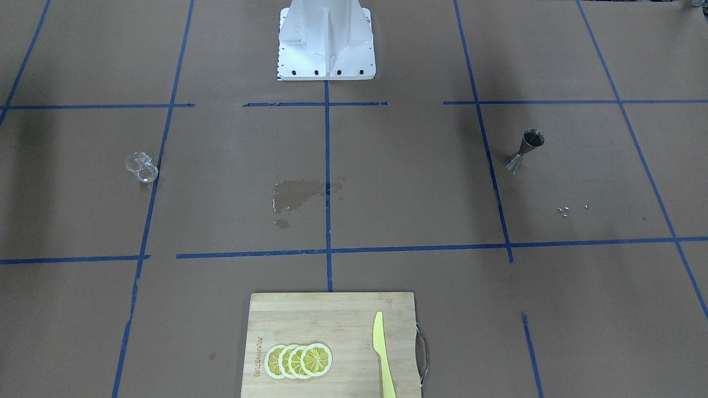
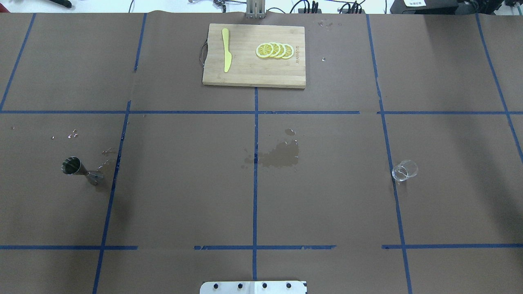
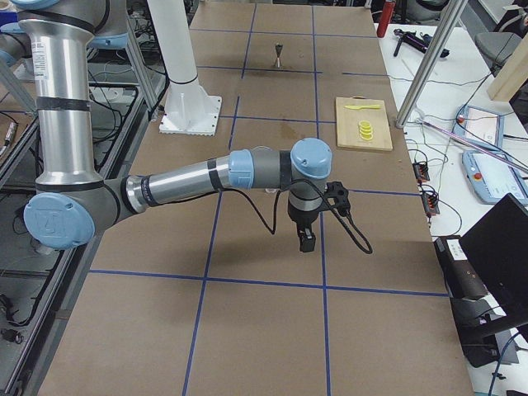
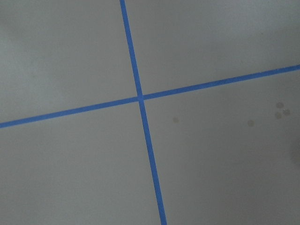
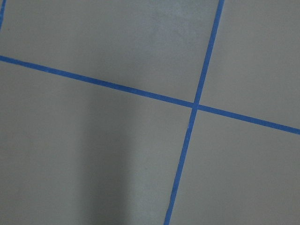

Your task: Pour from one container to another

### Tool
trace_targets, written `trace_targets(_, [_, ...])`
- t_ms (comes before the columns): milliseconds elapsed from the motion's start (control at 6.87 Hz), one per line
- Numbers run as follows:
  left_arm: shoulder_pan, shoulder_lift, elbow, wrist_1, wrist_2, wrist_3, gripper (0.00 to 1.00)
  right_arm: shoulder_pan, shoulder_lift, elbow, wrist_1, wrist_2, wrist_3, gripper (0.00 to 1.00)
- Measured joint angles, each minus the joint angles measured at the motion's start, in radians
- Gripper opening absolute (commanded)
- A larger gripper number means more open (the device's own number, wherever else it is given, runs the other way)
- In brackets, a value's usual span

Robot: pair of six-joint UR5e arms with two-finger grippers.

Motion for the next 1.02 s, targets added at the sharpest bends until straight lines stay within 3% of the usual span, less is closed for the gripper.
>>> trace_targets(437, [-0.007,0.055,0.012,-0.113,-0.009,-0.002,1.0,-0.002,-0.03,0.05,0.001,0.024,0.03,1.0])
trace_targets(728, [-0.002,0.059,0.008,-0.124,-0.007,0.002,1.0,-0.005,-0.035,0.035,0.002,0.018,0.037,1.0])
trace_targets(1019, [0.004,0.052,0.066,-0.103,-0.003,0.005,1.0,-0.017,-0.054,0.01,0.001,0.022,0.038,1.0])
